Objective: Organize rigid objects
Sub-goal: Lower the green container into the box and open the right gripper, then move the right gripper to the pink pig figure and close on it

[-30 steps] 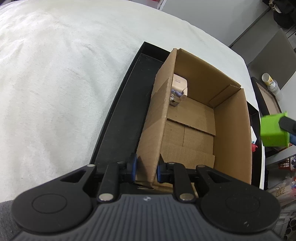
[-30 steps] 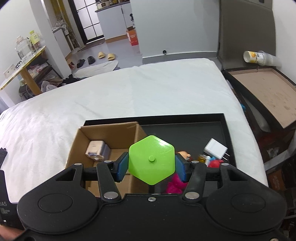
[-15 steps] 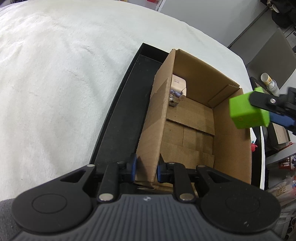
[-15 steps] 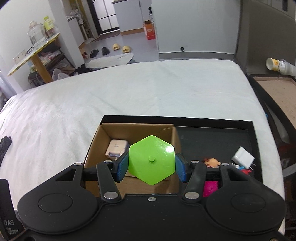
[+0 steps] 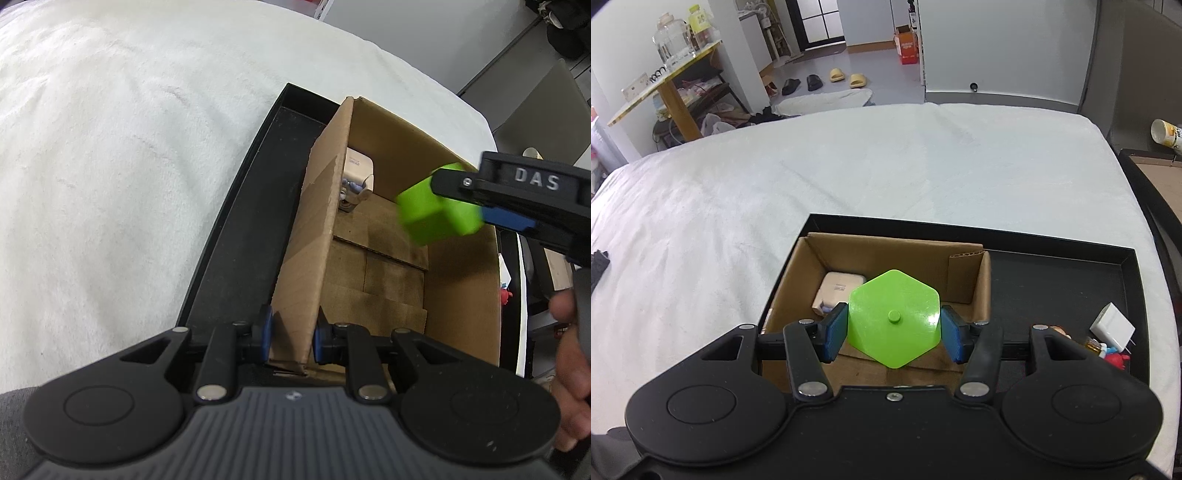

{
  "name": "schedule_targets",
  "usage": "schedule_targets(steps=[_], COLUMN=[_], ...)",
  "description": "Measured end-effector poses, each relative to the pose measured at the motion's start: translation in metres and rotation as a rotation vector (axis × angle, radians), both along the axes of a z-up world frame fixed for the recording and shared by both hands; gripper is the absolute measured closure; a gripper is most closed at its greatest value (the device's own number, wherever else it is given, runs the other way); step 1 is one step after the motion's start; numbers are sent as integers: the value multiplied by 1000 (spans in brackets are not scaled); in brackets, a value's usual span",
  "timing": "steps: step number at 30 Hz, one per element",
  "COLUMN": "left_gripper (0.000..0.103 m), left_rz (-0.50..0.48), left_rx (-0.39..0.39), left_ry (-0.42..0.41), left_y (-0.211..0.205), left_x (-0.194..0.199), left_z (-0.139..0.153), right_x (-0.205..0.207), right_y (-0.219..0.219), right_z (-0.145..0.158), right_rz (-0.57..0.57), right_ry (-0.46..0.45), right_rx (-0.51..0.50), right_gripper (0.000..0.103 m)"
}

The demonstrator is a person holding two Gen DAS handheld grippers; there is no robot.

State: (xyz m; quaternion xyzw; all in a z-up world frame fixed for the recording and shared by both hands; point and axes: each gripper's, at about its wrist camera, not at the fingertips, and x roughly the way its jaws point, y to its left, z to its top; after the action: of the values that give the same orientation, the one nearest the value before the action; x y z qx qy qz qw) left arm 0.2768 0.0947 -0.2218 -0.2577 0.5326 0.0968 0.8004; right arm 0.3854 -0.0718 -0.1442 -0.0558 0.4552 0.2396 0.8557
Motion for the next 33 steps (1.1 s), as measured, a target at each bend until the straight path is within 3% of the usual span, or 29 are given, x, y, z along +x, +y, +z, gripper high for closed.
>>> schedule_targets(steps=[5,11,20,25,29,33], left_gripper=[83,83,83,83,83,83], left_rz=[6,10,20,13,9,3], left_rx=[-9,-7,5,66,76,90], left_ry=[2,0,-13,-10,-4,-4], left_y=[1,1,1,-1,-3,-4], left_x=[1,1,0,2,3,4], left_z=[-1,-1,4,11,13,16], right_x=[0,-8,-18,-24,-27,-30], right_y=[-9,-36,-75,-87,-99,-113], right_z=[2,18,32,34,37,36], right_rz=[-7,-23,-43,-43,-47,-45], right_ry=[19,-6,-11,-30,-59,-58], right_rx=[36,44,46,54,68,107], right_gripper=[48,27,27,27,15,11])
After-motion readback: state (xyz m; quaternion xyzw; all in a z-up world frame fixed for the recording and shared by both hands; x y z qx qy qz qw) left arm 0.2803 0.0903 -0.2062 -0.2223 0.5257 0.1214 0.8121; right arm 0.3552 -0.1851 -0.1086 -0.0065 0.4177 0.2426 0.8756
